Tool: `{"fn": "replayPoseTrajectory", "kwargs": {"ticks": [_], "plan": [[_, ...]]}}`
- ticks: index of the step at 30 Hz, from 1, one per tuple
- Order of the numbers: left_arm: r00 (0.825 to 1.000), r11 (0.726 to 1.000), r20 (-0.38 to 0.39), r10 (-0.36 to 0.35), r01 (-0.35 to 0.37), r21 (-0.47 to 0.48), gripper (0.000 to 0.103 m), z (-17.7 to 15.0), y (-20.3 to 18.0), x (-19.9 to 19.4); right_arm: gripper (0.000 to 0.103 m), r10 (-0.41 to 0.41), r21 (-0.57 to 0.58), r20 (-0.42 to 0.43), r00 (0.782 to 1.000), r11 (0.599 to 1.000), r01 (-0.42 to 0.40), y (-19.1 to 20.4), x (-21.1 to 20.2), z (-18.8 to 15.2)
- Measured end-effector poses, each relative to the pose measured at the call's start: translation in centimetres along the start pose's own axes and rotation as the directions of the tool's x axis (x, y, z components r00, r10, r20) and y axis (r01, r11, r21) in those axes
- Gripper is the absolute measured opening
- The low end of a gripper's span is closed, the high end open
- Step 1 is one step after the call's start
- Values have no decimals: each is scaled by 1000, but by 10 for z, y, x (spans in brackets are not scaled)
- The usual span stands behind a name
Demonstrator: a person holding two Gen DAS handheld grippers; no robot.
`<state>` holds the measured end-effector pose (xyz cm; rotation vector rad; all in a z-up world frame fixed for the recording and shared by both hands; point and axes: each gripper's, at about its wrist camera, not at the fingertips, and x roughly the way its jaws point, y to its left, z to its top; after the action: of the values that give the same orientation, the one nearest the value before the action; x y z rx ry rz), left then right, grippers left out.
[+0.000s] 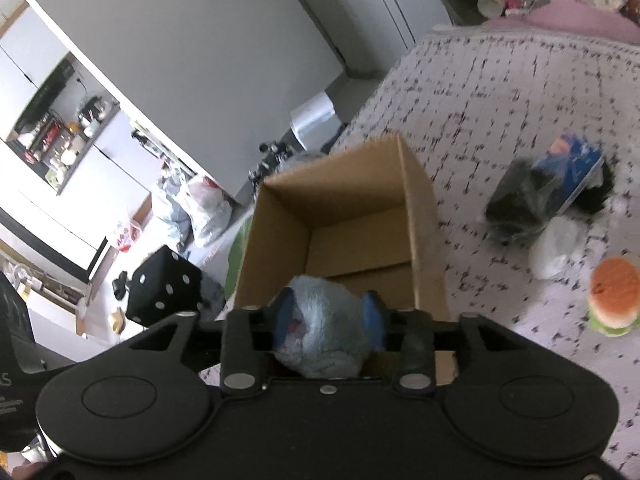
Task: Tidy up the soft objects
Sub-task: 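Carry the grey plush into the cardboard box and open both grippers, then withdraw both grippers from the box toward the white bag and burger plush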
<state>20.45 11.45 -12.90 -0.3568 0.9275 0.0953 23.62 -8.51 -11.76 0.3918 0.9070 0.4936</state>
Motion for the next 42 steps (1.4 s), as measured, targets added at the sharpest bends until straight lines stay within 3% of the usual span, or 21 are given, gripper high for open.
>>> {"fn": "replayPoseTrajectory", "kwargs": {"ticks": [4,7,9,13,20,24,36,42], "plan": [[996,999,81,44,-45,14,72,-1,-9,-17,51,20,-3,32,999,1000,-20,-9,-18,6],[993,999,118,28,-31,21,78,-1,-15,-27,65,20,-26,57,998,999,-19,-17,-33,9],[992,999,125,29,-32,20,79,-1,-18,-30,72,12,-52,80,997,999,-8,-21,-41,9],[992,999,125,31,-33,10,79,0,-25,-33,74,-5,-71,108,994,997,13,-31,-54,9],[990,999,139,23,-27,28,79,-2,-45,-35,95,-36,-115,156,987,992,54,-50,-75,5],[990,998,140,9,-16,53,80,-3,-62,-33,101,-59,-130,183,981,988,84,-63,-87,3],[982,987,152,-108,88,136,81,-9,-114,-27,103,-126,-108,249,960,982,157,-108,-114,-5],[979,964,147,-141,102,244,81,-10,-151,-23,103,-146,-95,285,947,979,179,-130,-126,-11]]}}
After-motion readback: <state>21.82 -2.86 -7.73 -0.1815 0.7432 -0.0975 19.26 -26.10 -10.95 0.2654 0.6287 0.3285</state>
